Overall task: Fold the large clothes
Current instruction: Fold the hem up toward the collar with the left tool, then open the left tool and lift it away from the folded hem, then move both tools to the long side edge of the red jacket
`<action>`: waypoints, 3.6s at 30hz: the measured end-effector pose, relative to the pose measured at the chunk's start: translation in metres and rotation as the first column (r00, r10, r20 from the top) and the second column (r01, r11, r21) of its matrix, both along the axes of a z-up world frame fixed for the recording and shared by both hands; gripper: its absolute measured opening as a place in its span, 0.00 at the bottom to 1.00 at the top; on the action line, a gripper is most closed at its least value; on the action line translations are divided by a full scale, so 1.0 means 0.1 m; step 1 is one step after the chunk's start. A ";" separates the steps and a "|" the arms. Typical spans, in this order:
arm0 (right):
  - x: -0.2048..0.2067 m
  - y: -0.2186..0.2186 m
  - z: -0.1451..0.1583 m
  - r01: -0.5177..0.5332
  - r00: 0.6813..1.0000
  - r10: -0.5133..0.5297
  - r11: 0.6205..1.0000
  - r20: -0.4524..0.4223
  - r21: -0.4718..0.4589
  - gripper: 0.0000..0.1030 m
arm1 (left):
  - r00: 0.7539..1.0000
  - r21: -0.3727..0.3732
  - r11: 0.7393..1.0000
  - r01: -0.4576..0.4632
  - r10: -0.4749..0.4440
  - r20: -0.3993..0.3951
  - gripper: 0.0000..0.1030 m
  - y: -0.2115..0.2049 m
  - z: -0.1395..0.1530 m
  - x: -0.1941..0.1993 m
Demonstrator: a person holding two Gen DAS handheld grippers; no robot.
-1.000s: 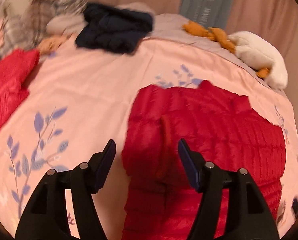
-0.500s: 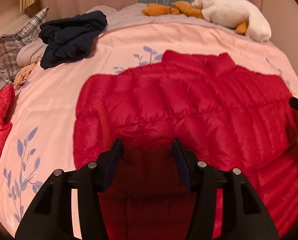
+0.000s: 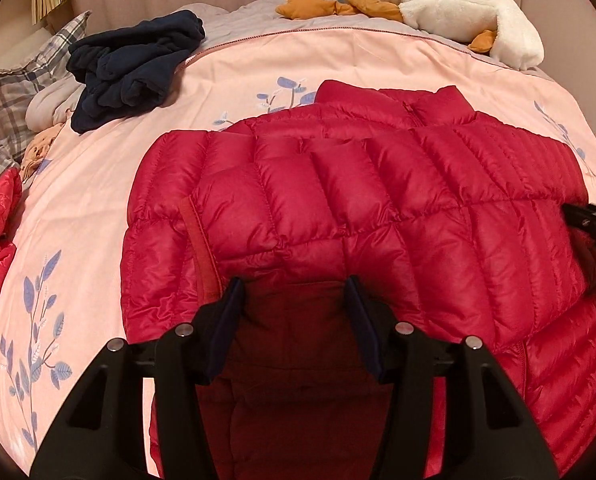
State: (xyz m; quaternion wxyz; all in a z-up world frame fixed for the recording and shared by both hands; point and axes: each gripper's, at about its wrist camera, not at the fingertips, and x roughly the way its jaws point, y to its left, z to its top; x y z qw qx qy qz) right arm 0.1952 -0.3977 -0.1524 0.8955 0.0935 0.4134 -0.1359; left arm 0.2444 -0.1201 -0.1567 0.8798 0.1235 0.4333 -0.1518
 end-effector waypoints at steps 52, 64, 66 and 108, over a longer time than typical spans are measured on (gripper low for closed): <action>-1.59 0.13 0.02 -0.004 1.000 0.003 0.981 0.002 0.192 0.93 | 1.000 -0.095 0.995 0.000 -0.001 -0.007 0.91 0.71 0.26 -1.09; -2.31 0.05 -0.23 0.046 0.998 -0.029 0.946 -0.058 0.322 0.95 | 0.990 -0.168 0.985 -0.046 0.022 -0.140 0.93 1.16 -0.02 -1.61; -2.41 0.06 -0.27 0.031 0.998 -0.011 0.934 -0.058 0.356 0.95 | 0.985 -0.199 0.979 -0.051 0.017 -0.171 0.93 1.23 -0.08 -1.67; -2.81 0.28 -0.37 -0.195 0.970 0.244 0.725 0.018 0.660 0.95 | 0.877 -0.672 0.739 -0.045 -0.292 -0.381 0.94 1.79 -0.37 -2.23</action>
